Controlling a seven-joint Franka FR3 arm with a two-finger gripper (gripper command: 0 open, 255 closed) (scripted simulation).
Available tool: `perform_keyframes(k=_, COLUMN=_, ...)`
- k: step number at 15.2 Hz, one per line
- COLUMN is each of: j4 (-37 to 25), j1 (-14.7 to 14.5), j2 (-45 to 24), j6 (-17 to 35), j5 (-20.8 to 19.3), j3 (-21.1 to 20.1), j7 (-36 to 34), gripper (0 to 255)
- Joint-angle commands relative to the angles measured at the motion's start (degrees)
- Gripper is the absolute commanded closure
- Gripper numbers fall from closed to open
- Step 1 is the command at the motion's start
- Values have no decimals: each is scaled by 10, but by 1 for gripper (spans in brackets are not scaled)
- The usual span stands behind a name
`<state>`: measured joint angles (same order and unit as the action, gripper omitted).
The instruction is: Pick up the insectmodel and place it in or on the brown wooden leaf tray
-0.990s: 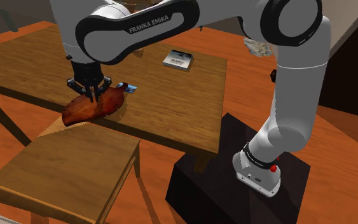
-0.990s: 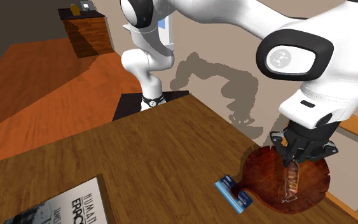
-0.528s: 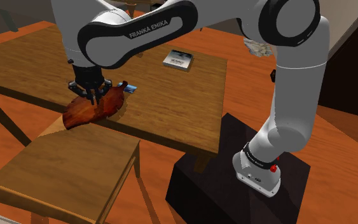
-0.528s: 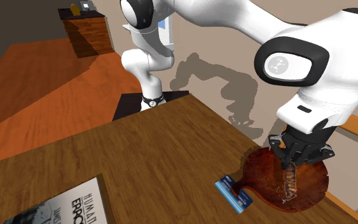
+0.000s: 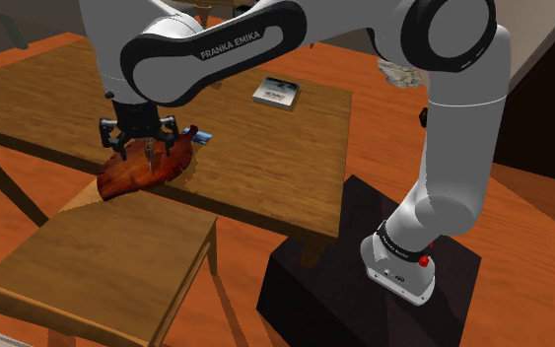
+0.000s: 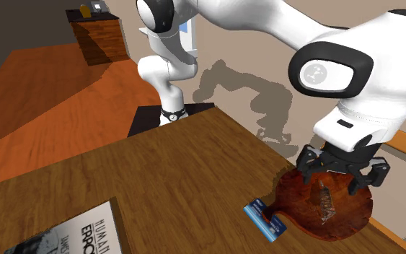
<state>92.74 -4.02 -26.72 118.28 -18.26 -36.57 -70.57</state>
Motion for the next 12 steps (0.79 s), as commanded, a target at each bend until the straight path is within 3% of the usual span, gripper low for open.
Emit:
perform_keyframes(k=1, j4=-8, j1=2, j2=8, j6=-15, j5=6, j3=-3, j7=4, gripper=0)
perform_keyframes(k=4, j4=-35, j1=5, j2=28, j6=-58, j5=21, j3=-11, j7=13, gripper=0)
perform_keyframes(k=12, j4=-35, j1=5, j2=28, j6=-58, j5=21, j3=-11, j7=13, gripper=0)
